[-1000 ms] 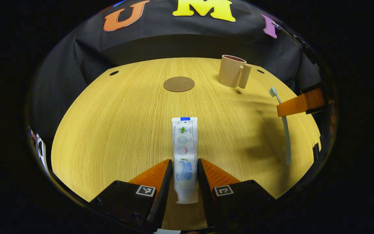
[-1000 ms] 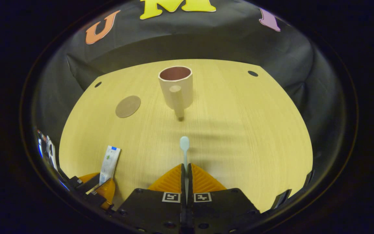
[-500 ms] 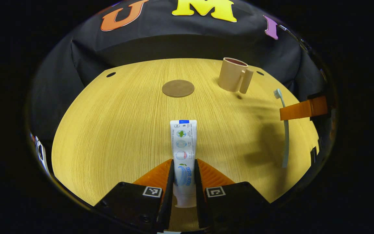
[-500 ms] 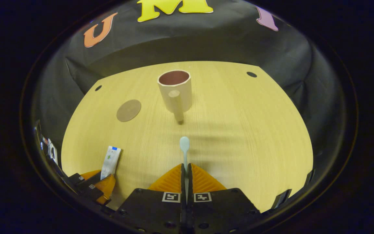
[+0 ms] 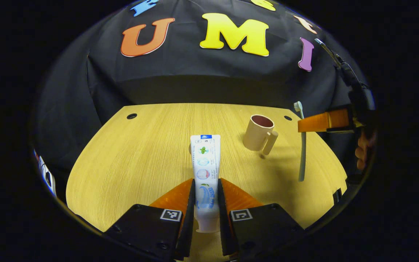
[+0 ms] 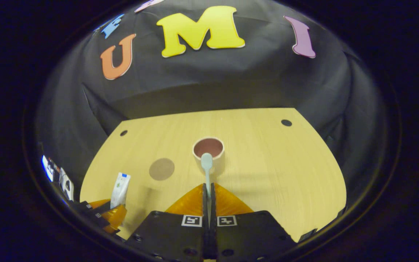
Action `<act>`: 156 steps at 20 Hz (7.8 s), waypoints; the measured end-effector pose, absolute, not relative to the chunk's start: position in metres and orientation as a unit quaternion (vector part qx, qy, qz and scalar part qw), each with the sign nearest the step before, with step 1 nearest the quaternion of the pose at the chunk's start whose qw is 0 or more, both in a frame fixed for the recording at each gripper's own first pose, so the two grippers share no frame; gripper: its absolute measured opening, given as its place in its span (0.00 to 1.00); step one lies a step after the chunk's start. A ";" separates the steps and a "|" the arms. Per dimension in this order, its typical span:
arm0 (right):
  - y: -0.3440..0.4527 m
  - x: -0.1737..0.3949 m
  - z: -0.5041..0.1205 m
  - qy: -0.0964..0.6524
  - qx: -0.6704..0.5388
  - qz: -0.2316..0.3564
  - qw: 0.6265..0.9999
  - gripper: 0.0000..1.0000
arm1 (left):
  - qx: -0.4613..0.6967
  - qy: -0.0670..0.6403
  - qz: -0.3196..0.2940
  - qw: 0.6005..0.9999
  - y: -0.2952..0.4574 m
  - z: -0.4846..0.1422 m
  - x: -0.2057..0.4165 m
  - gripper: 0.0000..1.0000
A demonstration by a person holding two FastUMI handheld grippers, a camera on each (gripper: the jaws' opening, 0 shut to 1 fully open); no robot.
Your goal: Put the toothbrush and toothpaste on the desktop into the cup, then pick up the cup and place it on the coaster on the desktop.
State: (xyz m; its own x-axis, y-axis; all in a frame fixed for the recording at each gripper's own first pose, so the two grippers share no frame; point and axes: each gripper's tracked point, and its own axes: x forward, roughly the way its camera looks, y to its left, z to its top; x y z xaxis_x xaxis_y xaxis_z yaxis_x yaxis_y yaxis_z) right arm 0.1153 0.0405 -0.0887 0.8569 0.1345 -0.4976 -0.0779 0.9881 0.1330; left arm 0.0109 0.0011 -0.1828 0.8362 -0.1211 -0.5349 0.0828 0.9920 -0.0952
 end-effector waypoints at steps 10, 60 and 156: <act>0.067 0.236 -0.007 0.111 0.055 0.093 0.988 0.00 | -0.065 0.218 -0.027 0.973 0.021 -0.121 0.032 0.35; -0.115 0.199 -0.077 0.123 0.006 0.037 0.992 0.64 | -0.007 0.016 -0.031 0.999 -0.165 -0.152 0.243 0.31; 0.005 0.165 -0.129 0.428 -0.077 0.095 0.896 0.73 | -0.040 0.114 0.132 0.984 0.178 -0.082 0.040 0.95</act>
State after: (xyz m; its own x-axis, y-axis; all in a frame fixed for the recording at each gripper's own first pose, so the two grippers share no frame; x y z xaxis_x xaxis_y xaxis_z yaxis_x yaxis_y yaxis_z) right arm 0.1652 0.0048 -0.1285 0.6158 0.1048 -0.7809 -0.2362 0.9701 -0.0560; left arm 0.0401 0.1783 -0.0821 0.9392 0.2505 -0.2347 -0.2685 0.9621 -0.0478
